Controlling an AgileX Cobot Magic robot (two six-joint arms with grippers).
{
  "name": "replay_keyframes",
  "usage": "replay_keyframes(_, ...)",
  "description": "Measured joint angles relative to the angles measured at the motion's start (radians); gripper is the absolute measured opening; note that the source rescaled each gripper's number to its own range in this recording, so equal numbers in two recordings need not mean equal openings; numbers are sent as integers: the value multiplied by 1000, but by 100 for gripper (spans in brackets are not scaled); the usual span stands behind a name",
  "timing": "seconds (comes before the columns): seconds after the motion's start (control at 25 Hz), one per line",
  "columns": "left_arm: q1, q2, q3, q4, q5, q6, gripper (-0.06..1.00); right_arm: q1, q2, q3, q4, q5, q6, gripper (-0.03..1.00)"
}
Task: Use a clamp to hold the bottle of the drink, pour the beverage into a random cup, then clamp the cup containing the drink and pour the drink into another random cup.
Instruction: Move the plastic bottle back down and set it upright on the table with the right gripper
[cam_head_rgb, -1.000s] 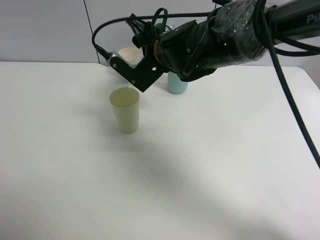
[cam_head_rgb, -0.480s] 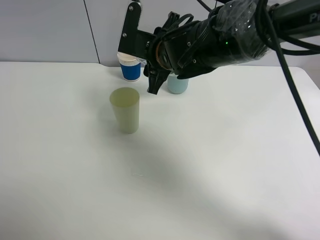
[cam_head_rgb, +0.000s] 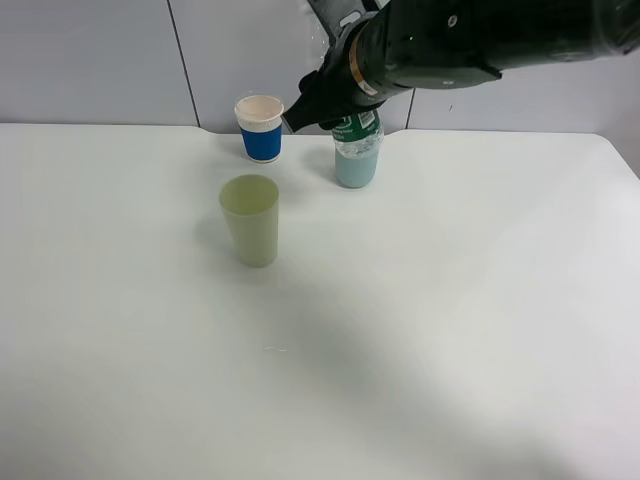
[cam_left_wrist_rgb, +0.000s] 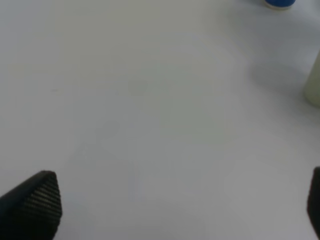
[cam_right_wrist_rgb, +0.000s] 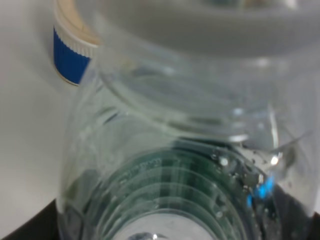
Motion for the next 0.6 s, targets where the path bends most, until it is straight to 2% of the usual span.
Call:
replay_keyframes(0.08,0,0,0,0,0,0,100,-17,-29,19,89,-62,-65,2)
replay_keyframes(0.28,0,0,0,0,0,0,100,-69,-99,121,371,-274,-326,2)
replay_keyframes(0.4,0,0,0,0,0,0,100,-116,-121,185,522,-342,-449,2)
replay_keyframes(0.6,0,0,0,0,0,0,100,-177,-138,289,638,-446,-602,2)
